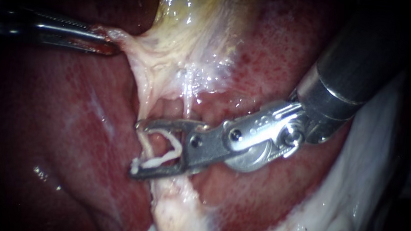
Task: Clipping third clip left tube
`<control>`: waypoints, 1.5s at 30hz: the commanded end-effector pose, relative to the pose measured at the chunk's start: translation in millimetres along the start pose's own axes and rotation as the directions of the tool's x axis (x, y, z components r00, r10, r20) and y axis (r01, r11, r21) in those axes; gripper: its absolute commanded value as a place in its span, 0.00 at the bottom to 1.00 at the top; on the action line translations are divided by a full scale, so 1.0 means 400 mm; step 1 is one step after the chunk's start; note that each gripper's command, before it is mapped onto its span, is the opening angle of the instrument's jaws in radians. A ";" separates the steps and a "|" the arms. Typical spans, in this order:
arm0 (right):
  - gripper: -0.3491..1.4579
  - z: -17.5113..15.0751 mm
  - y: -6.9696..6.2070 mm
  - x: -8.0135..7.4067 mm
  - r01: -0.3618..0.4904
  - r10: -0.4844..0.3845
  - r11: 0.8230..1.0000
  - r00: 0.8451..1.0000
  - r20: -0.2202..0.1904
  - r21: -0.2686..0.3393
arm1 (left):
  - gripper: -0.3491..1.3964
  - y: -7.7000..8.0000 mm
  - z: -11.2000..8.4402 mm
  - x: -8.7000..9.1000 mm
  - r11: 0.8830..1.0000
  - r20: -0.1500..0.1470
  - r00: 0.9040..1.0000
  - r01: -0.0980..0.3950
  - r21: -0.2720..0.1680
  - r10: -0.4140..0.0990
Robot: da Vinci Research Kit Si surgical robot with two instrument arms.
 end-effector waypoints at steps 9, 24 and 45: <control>0.45 -0.0087 -0.0004 -0.0004 -0.004 0.004 1.000 1.000 -0.002 0.014 | 0.00 -0.0001 -0.0005 0.0000 1.000 0.000 1.000 0.000 -0.002 0.000; 0.46 -0.0126 0.0015 -0.0080 -0.269 0.273 0.961 0.960 -0.067 0.071 | 0.00 -0.0002 -0.0009 0.0001 1.000 0.000 1.000 0.000 -0.003 0.000; 0.47 -0.0065 0.0096 -0.0169 -0.548 0.583 0.802 0.806 -0.107 0.237 | 0.00 -0.0002 -0.0012 0.0000 1.000 0.000 1.000 0.000 -0.003 0.000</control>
